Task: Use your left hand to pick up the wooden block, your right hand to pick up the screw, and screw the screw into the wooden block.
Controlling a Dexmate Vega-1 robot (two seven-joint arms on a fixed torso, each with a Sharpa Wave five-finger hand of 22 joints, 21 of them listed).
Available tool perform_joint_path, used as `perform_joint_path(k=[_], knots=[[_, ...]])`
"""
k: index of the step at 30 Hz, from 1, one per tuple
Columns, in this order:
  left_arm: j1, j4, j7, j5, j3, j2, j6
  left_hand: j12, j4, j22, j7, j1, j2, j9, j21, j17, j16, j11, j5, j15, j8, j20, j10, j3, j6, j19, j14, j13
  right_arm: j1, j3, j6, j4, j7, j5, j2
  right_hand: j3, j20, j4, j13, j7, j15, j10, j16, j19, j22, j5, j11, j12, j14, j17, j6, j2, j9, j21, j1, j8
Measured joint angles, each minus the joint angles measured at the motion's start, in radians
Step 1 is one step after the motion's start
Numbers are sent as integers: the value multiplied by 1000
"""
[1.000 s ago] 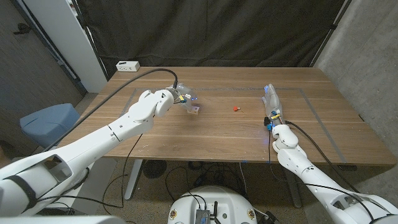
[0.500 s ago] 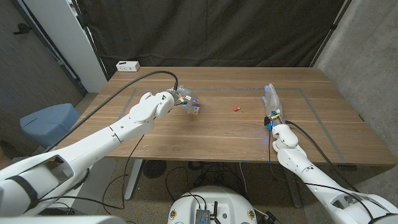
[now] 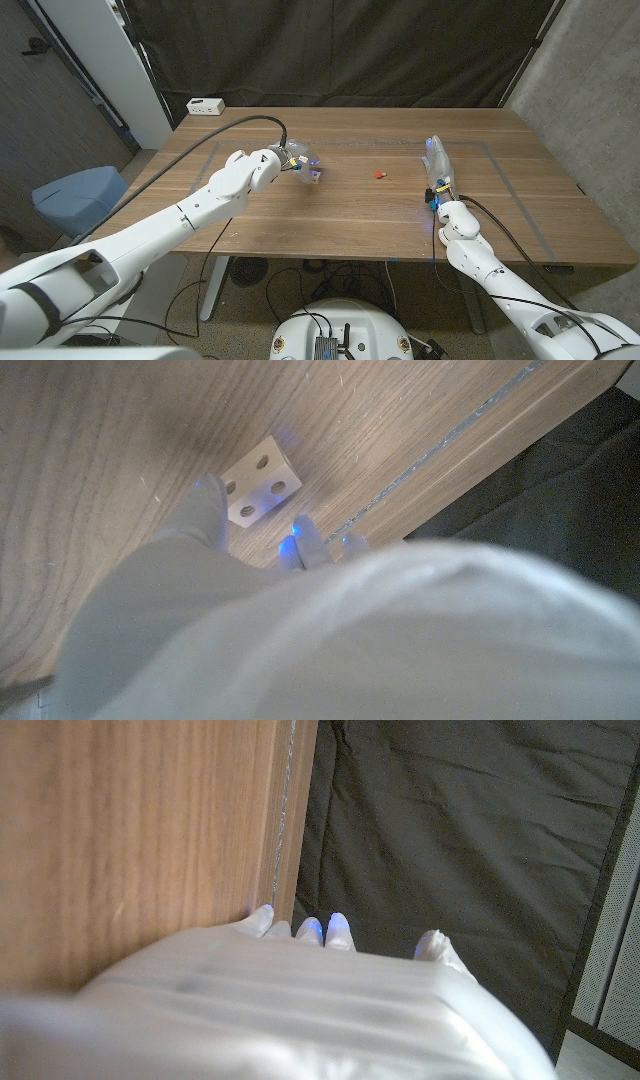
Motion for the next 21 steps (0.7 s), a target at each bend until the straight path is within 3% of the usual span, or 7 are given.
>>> perform_joint_path(k=[21], knots=[[1,40,52,20,19,-16,6,12,-8,0,-14,11,0,0,0,5,0,-3,0,-13,0,0,17,-8,14,29,24,18,-11,3,12,4,-5,3,5,3,0,-3,0,-5,0,0,0,0,0,0,0,0,0,0,5,0,0,0,0,0]])
